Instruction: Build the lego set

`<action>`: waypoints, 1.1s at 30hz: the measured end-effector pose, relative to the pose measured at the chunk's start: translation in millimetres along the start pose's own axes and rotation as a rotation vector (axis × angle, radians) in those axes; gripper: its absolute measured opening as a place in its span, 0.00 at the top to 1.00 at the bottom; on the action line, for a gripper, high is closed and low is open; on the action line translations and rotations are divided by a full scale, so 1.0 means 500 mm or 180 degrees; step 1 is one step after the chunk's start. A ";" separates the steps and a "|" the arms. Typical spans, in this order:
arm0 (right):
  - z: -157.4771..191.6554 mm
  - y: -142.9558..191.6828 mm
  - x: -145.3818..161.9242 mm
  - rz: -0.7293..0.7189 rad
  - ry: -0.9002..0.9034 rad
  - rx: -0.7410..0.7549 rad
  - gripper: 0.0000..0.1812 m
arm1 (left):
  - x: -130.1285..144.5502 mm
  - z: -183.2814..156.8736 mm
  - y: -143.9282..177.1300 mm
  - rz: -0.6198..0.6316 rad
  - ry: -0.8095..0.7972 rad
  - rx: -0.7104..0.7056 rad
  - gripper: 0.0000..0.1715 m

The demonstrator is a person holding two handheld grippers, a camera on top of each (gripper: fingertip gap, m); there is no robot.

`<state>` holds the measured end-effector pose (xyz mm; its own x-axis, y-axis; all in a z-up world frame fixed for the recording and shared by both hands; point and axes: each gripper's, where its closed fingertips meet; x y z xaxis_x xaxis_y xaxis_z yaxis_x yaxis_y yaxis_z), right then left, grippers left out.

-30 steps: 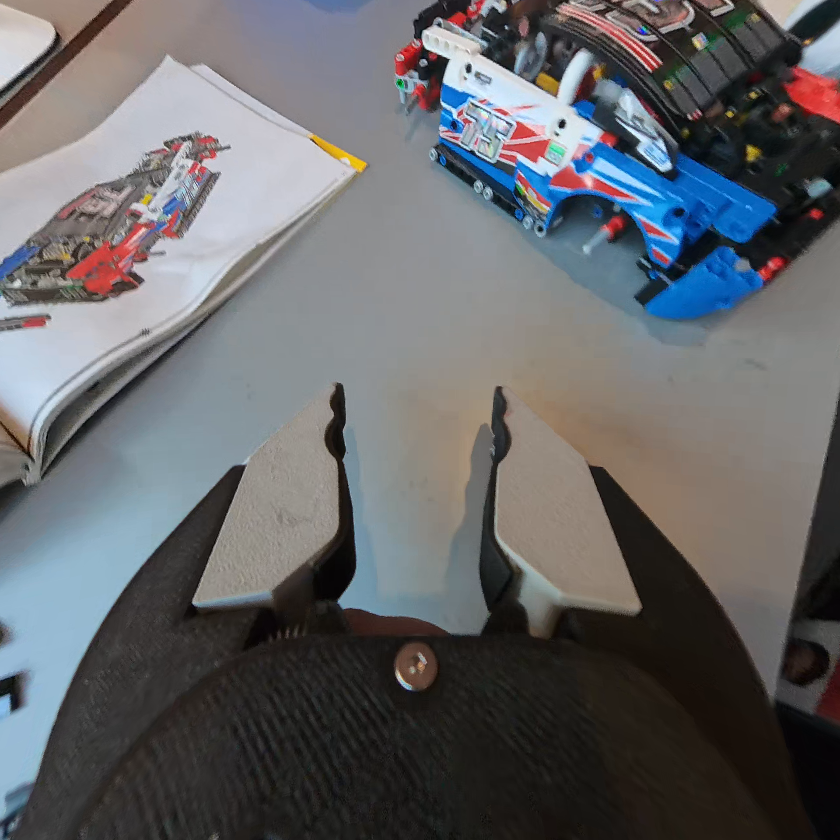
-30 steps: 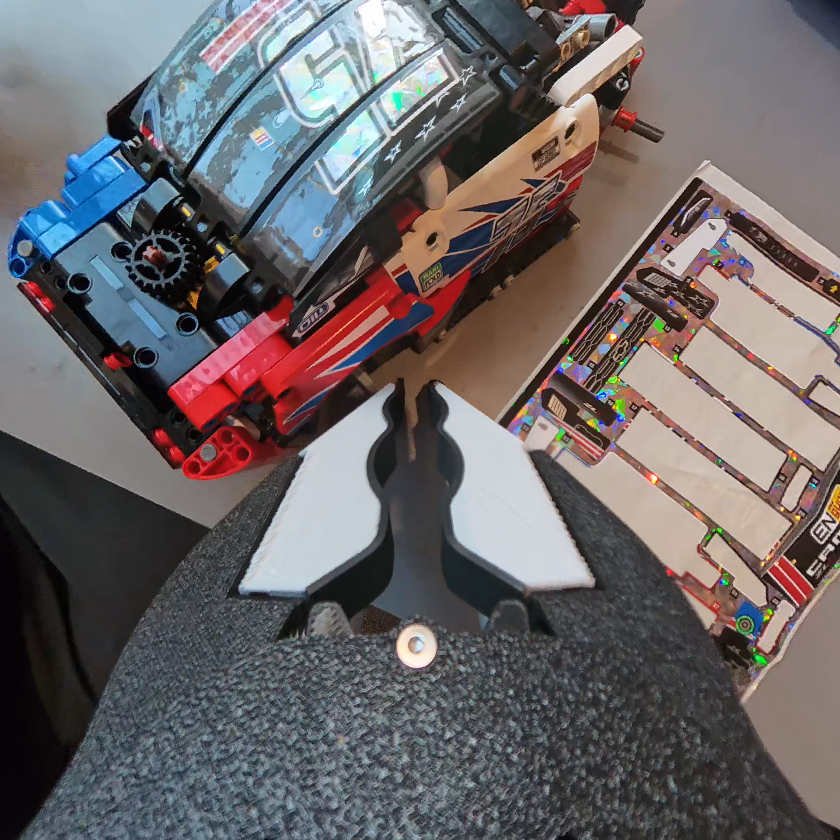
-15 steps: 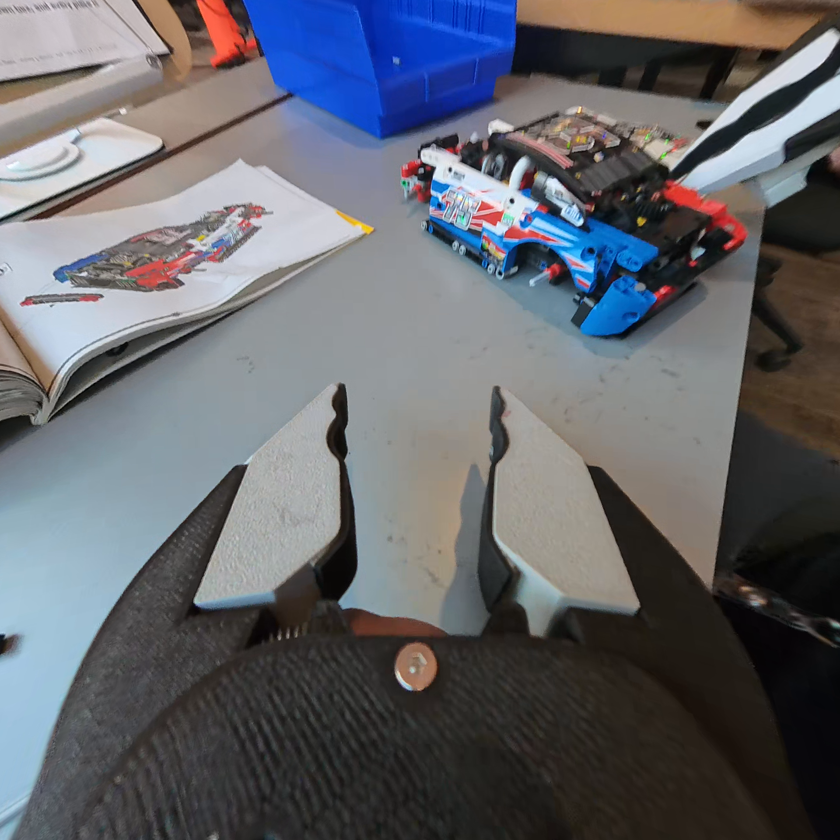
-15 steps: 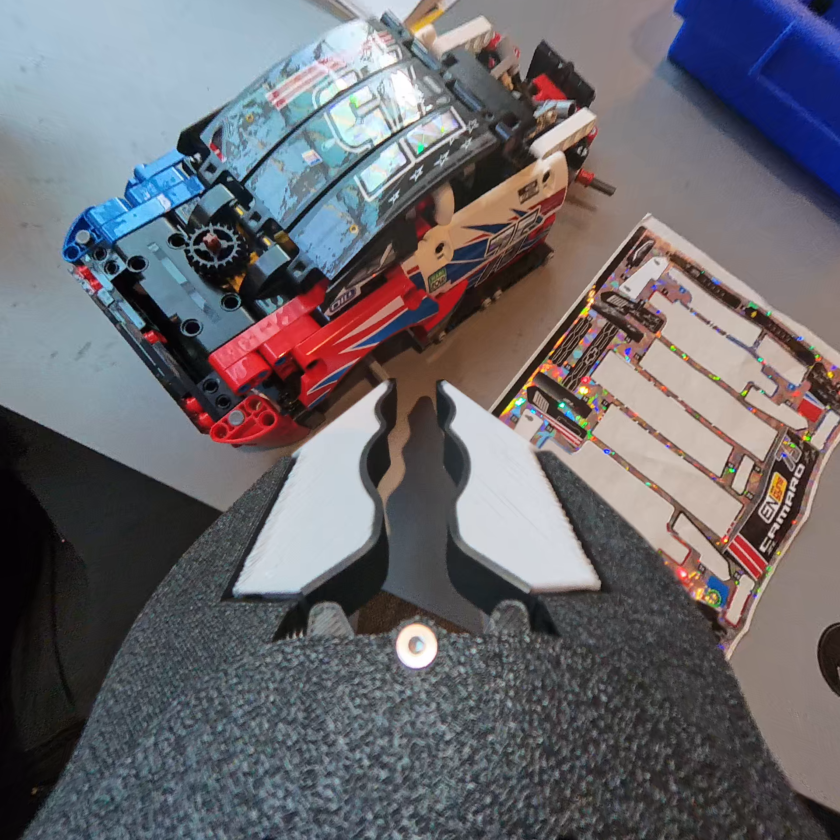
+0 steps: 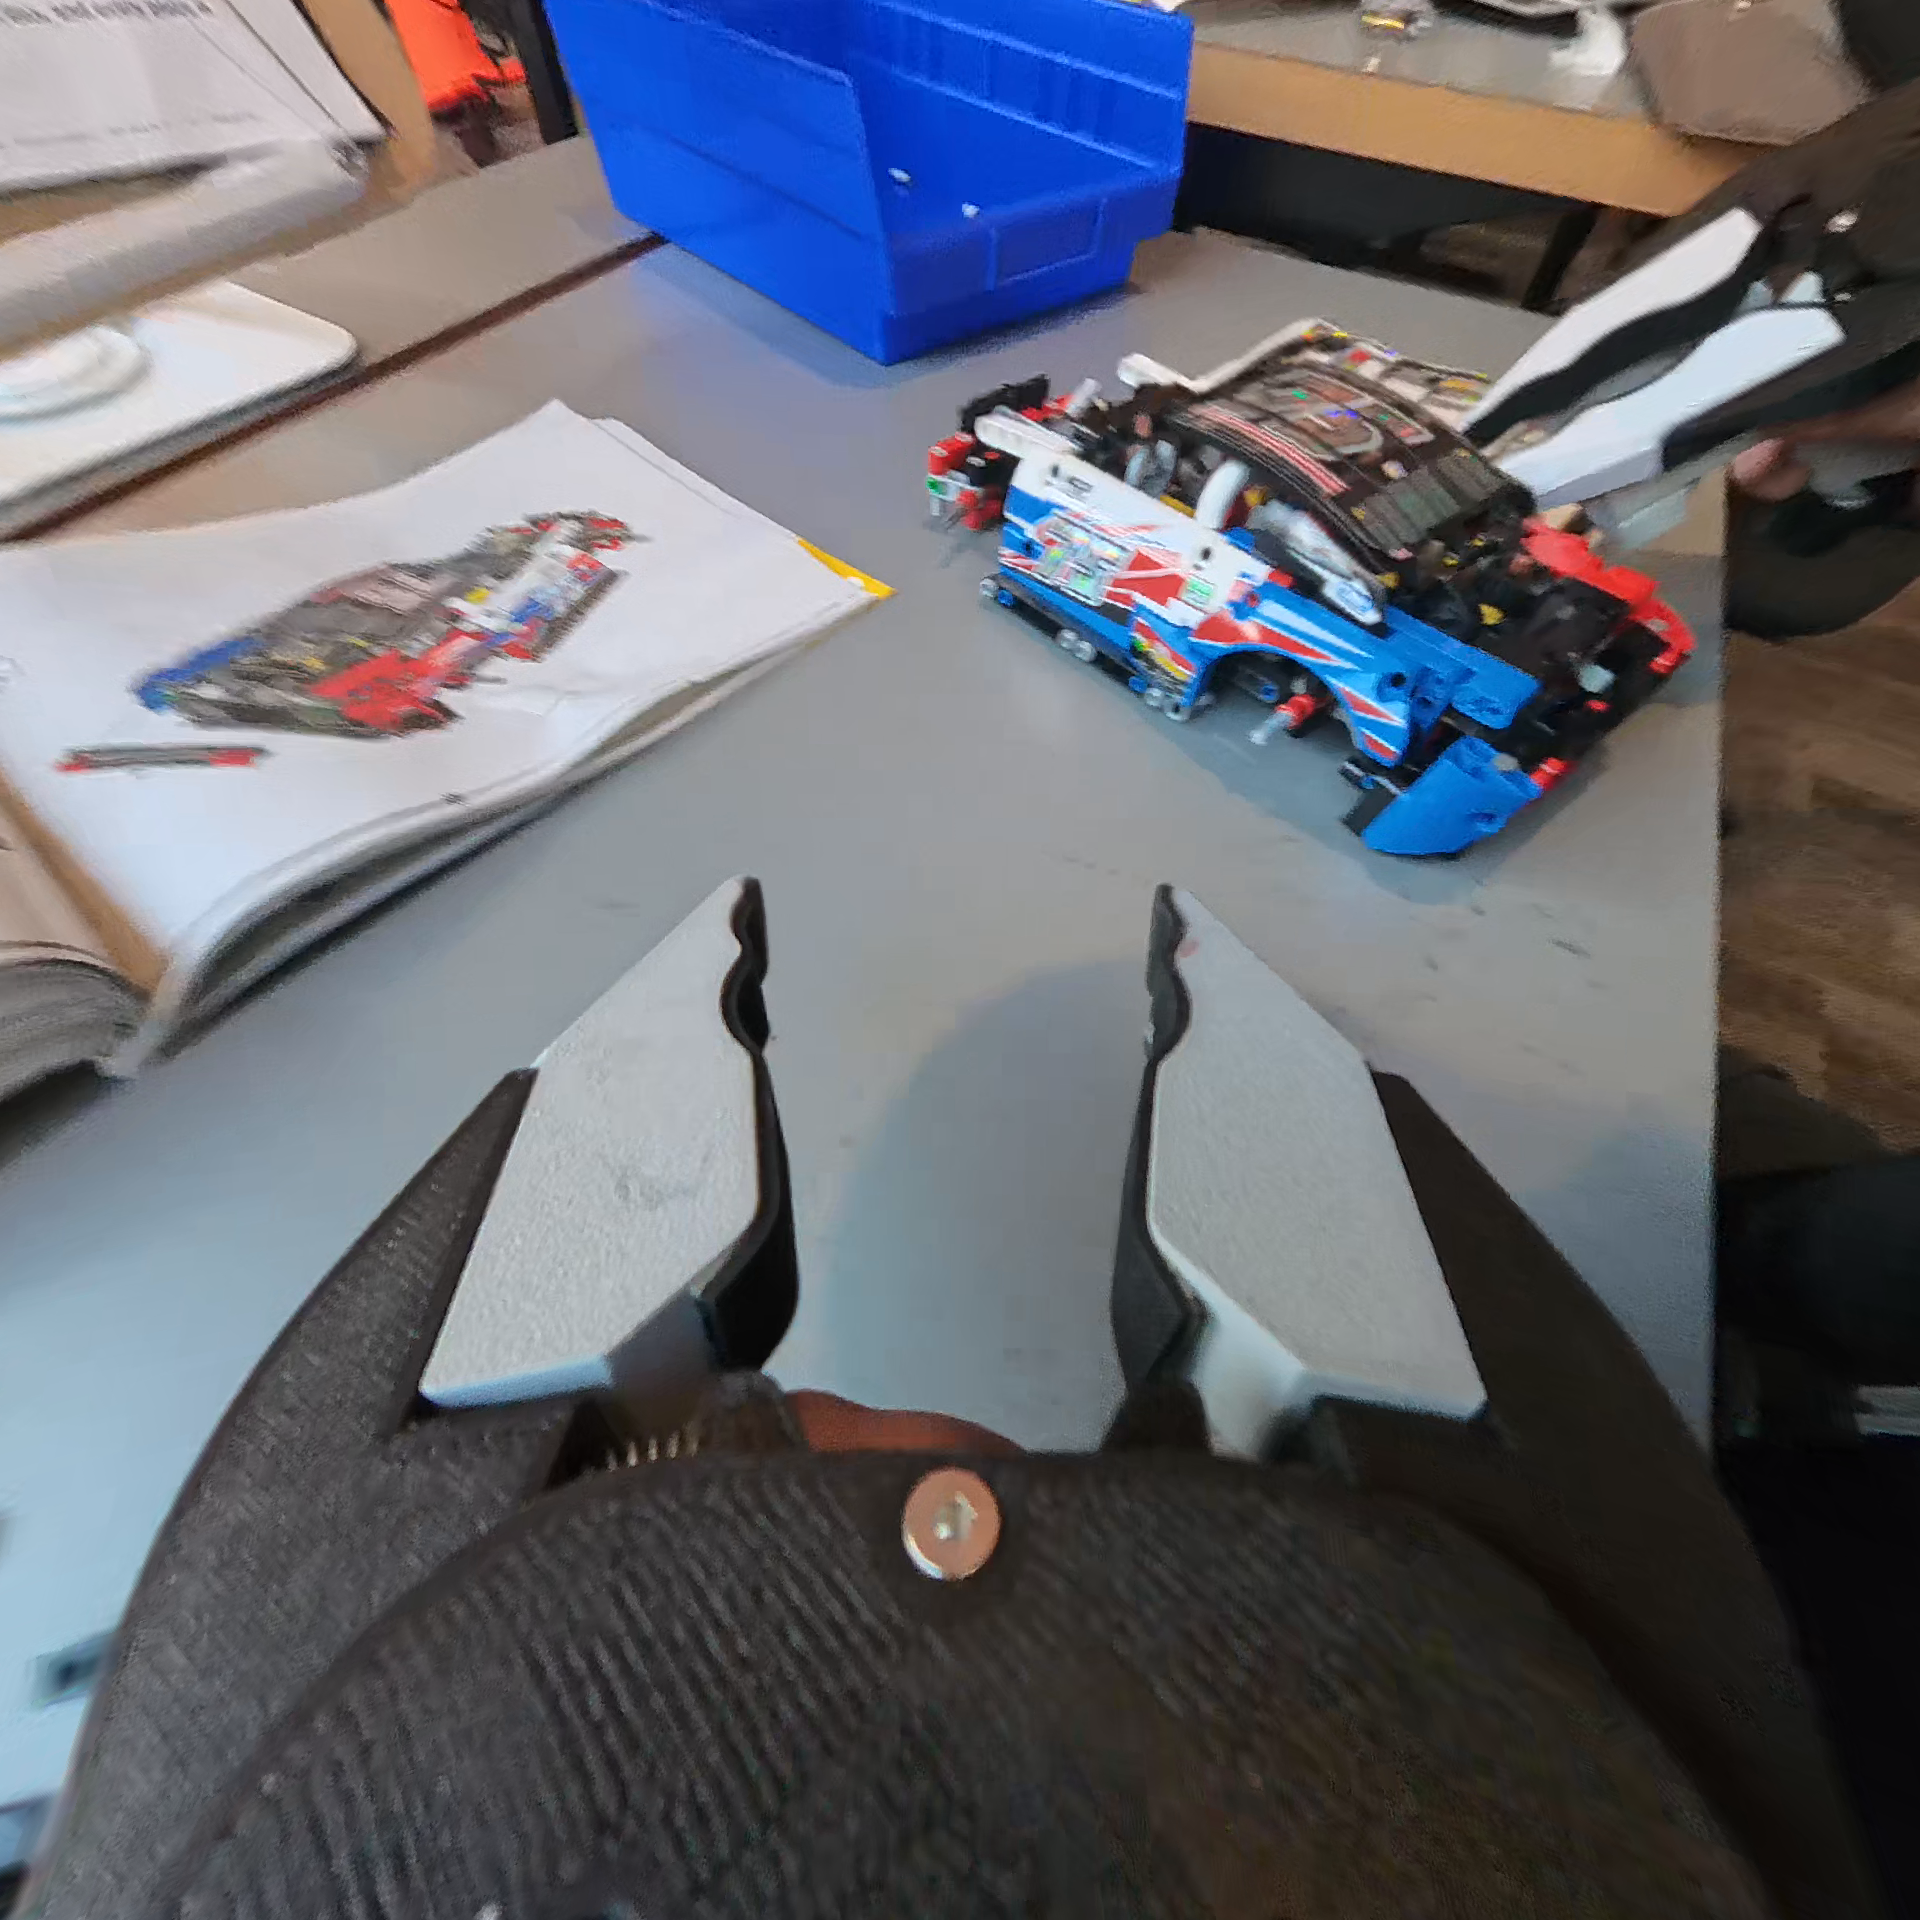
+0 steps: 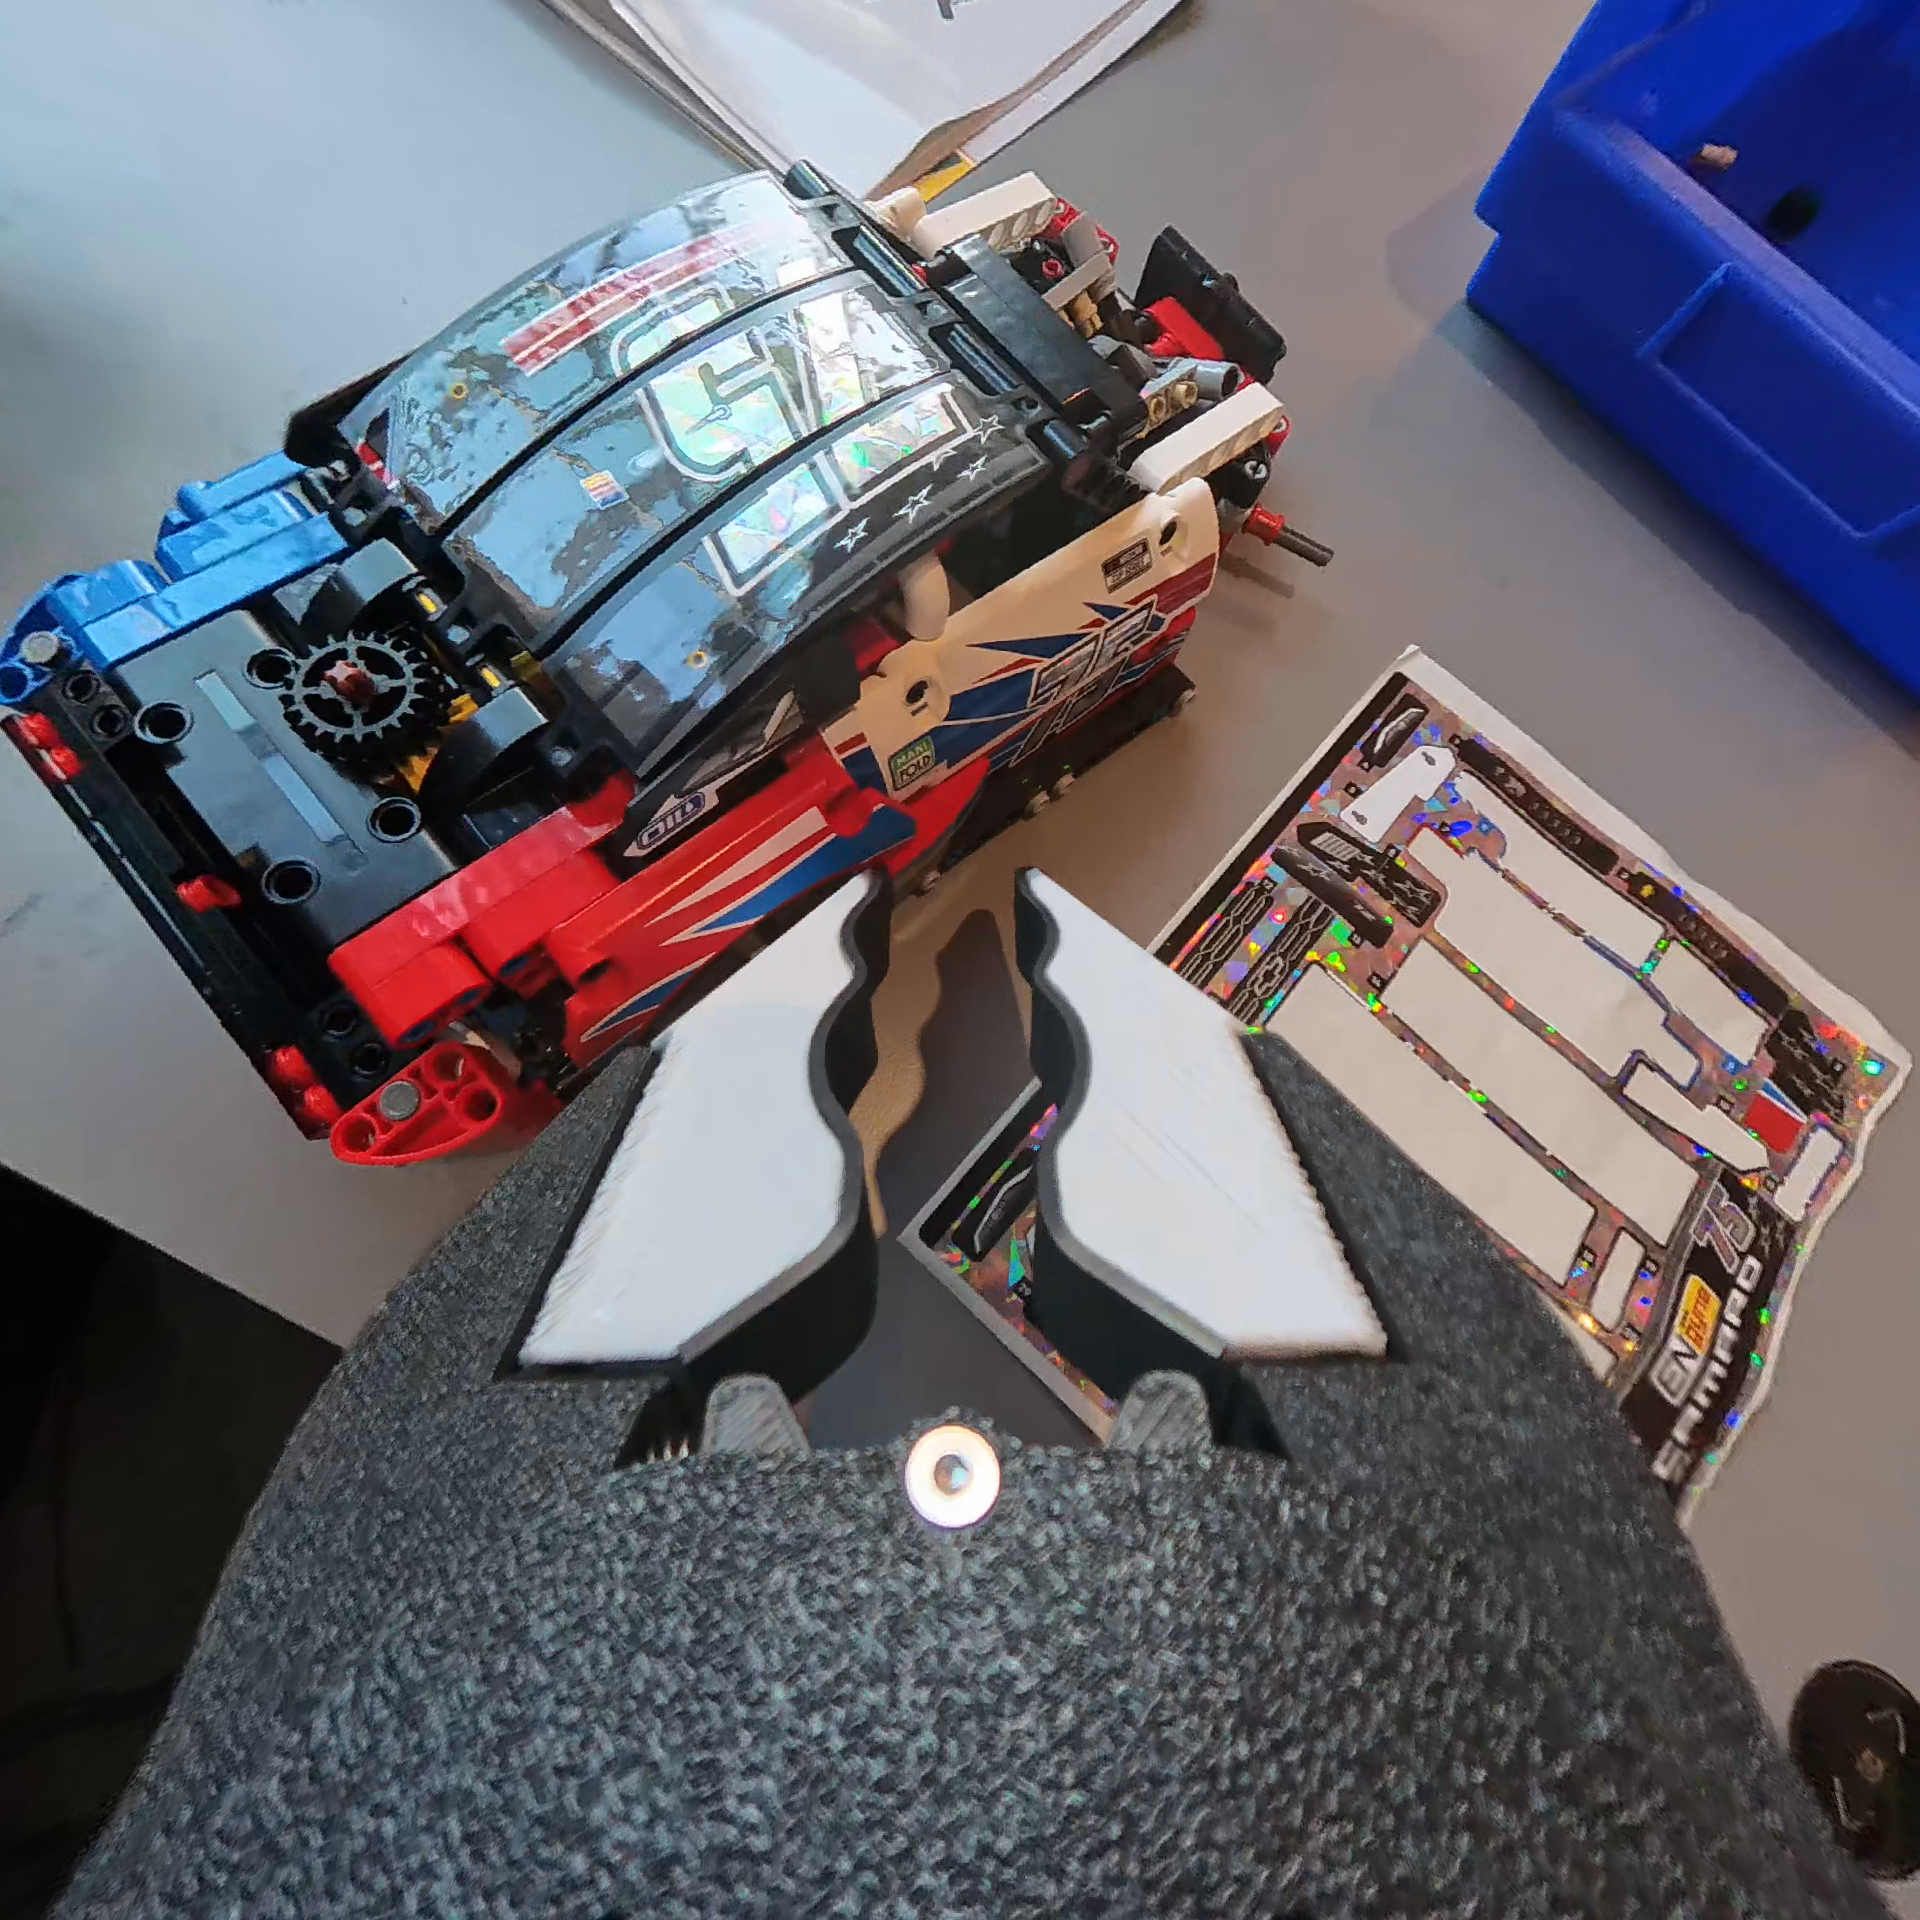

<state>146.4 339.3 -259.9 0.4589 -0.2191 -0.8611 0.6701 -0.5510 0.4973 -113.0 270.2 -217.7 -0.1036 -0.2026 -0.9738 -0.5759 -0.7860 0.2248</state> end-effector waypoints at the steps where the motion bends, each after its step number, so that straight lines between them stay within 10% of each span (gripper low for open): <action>1: 0.004 0.000 0.001 -0.0026 -0.0034 -0.0064 0.87 | -0.014 0.020 0.004 -0.0004 -0.0061 -0.0062 0.58; 7: 0.005 0.004 0.012 -0.0065 0.0009 -0.0076 0.87 | 0.003 0.101 0.022 0.0224 0.0040 -0.0448 0.59; 33: -0.160 0.021 -0.128 -0.1591 -0.0234 0.1080 0.86 | 0.077 0.026 0.021 0.0381 0.0318 -0.0128 0.63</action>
<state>170.6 412.2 -190.9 0.0871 0.0839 -0.9927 0.5651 -0.8248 -0.0201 -133.7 261.6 -253.3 -0.0872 -0.3519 -0.9320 -0.5310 -0.7751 0.3424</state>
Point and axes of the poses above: each gripper's, where its closed fingertips meet, y back along the fingers, x out of its underside, z = x × y across the jaws, and after that the axes turned 12 degrees about -z, right-handed
